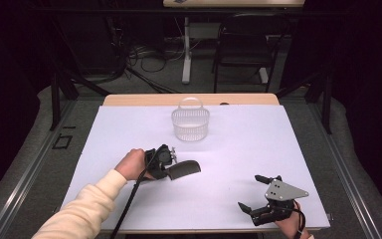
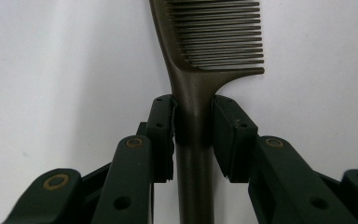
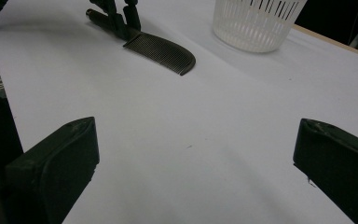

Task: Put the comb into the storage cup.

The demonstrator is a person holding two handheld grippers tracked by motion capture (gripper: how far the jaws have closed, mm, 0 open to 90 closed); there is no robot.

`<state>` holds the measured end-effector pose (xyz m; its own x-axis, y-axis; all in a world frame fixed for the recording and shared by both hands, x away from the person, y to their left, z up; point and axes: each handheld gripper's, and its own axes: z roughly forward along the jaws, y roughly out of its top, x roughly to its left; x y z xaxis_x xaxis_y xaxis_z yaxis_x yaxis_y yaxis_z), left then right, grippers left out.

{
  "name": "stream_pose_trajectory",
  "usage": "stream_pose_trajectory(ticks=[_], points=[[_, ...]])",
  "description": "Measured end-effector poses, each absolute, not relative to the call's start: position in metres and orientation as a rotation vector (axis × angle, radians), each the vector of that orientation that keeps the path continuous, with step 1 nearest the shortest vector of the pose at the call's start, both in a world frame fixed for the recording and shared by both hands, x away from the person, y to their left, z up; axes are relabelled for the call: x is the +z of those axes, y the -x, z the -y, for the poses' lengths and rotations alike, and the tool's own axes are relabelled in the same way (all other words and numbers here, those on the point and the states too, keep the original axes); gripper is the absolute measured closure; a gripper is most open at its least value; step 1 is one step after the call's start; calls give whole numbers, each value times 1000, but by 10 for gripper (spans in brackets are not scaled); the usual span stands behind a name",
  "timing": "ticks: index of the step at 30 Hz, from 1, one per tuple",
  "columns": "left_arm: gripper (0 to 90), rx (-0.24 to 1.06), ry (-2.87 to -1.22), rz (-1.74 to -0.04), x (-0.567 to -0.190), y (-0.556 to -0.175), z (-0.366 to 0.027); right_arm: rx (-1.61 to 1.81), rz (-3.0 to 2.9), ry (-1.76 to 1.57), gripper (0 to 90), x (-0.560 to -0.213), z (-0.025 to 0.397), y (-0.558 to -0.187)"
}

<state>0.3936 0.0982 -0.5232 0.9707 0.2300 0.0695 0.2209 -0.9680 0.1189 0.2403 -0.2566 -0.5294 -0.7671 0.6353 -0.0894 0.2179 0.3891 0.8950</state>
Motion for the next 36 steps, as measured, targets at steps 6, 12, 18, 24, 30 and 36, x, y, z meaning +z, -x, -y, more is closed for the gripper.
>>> stream_pose_trajectory(ticks=[6, 12, 18, 24, 30, 36], points=[[714, 123, -3014, -333, -523, -394, -98, 1343, -2233, -733, 0, -529, 257, -240], [720, 137, -3020, -335, -522, -394, -98, 1343, -2231, -736, 0, -529, 257, -240], [720, 139, -2974, -360, -515, -392, -104, 1346, -2231, -737, 0, -529, 257, -240], [720, 144, -2944, -371, -510, -390, -106, 1345, -2231, -736, 0, -529, 257, -240], [720, 136, -2917, -389, -505, -388, -109, 1344, -2231, -737, 0, -529, 257, -240], [720, 135, -2867, -421, -501, -385, -111, 1345, -2230, -735, 0, -529, 257, -240]])
